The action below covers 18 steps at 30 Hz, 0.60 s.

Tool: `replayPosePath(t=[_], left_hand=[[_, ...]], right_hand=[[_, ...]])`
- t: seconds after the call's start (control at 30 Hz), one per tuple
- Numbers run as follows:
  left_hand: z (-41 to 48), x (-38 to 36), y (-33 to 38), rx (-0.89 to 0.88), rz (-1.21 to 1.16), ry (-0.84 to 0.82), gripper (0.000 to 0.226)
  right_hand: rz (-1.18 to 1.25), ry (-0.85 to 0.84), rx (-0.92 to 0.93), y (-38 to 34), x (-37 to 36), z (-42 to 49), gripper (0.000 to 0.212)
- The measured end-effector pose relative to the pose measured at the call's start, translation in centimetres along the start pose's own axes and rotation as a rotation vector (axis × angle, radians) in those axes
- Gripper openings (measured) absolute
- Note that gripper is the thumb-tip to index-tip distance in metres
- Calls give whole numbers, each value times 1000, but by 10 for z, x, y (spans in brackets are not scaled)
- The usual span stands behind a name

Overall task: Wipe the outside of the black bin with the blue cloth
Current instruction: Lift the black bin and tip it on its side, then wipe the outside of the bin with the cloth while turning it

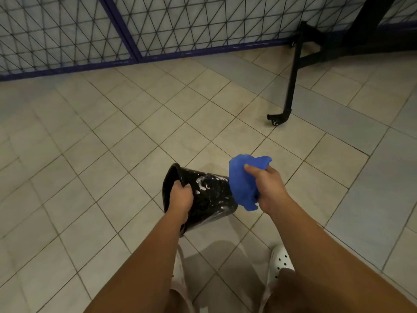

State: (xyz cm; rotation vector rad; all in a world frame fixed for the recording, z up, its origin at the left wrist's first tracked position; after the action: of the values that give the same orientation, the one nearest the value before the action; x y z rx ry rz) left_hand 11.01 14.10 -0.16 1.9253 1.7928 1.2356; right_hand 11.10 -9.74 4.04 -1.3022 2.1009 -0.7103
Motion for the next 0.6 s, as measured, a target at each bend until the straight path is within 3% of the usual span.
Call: replayPosePath(t=[0.27,0.43,0.53,0.6], left_hand=[[-35,35,28,-48,-291,24,39],[-49,51,37,-74,-319,19,29],[-54,59,40,-66,-357,14,39],[-55,64,44,-74,-356,-1,41]], right_hand=[[-374,225,358,-37,13,-18,15],[-234,199,217,-34,27,-17,28],[-308,127,162,-30,26,-17,31],[-363,183,209,-35,34,-18,24]])
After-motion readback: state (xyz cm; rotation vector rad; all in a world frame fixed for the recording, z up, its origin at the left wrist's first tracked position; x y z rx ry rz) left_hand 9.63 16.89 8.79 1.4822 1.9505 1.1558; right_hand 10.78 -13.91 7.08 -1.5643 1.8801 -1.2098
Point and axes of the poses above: each hand's wrist, its own z-axis towards the middle knuckle, its own x-axis out of the back of the hand, y = z × x, the point moved 9 cm from there along z, towards the middle knuckle, and after that the axes turned 1 degree about -x, right-handed, at the moved point
